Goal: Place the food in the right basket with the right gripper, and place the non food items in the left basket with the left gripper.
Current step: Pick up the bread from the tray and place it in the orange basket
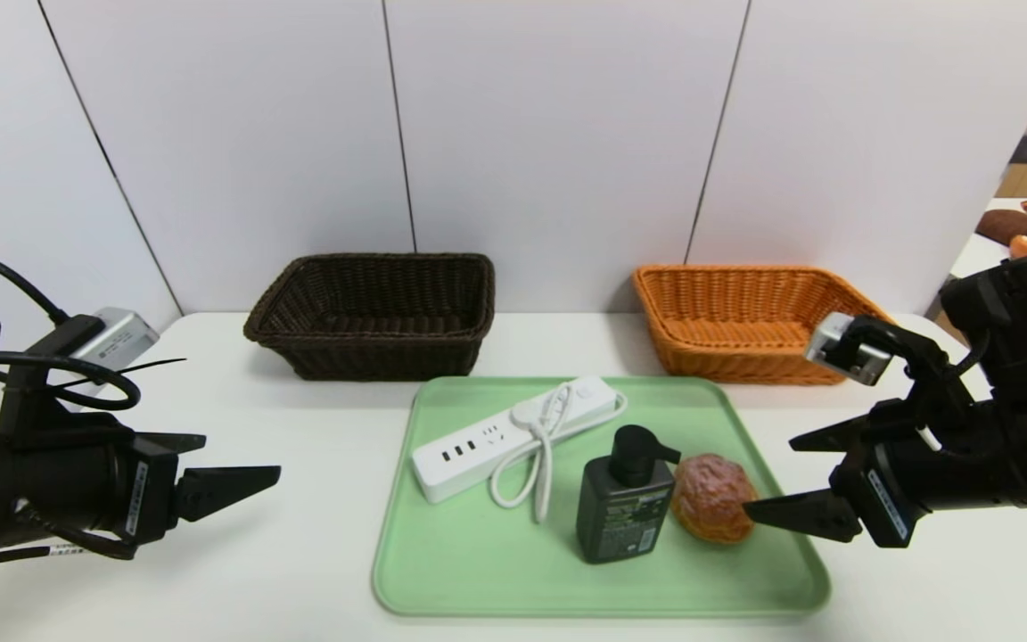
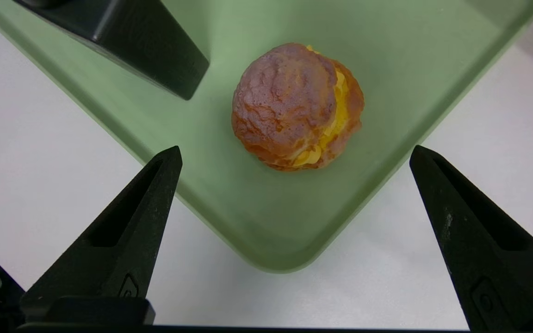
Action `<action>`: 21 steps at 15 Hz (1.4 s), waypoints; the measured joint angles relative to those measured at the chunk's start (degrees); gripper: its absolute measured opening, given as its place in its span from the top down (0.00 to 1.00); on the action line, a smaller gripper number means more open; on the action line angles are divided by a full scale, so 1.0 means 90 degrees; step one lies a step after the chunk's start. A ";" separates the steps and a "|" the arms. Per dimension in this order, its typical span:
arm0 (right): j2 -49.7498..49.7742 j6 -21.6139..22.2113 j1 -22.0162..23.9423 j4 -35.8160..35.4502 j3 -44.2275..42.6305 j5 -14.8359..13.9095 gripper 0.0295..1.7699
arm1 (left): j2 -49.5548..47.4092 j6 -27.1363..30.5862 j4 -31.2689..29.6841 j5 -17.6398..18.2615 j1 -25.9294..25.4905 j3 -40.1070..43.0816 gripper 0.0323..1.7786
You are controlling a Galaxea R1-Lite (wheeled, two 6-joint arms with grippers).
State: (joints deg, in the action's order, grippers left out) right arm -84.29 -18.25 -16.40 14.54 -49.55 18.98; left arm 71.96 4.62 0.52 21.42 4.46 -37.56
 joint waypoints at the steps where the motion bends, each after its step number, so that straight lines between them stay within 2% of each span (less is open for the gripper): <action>1: -0.0102 -0.0207 -0.0007 -0.0037 -0.0003 0.0012 0.04 | 0.0003 0.0001 -0.0001 0.0000 0.0000 -0.0024 0.05; 4: -0.0432 -0.0511 -0.0122 -0.0076 -0.0095 0.0019 0.04 | 0.0009 0.0001 0.0003 0.0008 0.0003 -0.0043 0.05; 12: -0.0855 -0.0639 -0.0272 -0.0030 -0.0251 -0.0046 0.04 | 0.0016 0.0001 0.0011 0.0005 0.0003 -0.0031 0.05; 21: -0.1168 -0.1047 -0.0287 -0.0070 -0.0321 -0.0066 0.04 | -0.0064 -0.0008 0.0027 0.0000 0.0070 0.0000 0.05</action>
State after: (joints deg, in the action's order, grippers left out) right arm -94.79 -27.67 -18.98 13.91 -52.44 18.38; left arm 71.39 4.55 0.77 21.42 5.10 -37.56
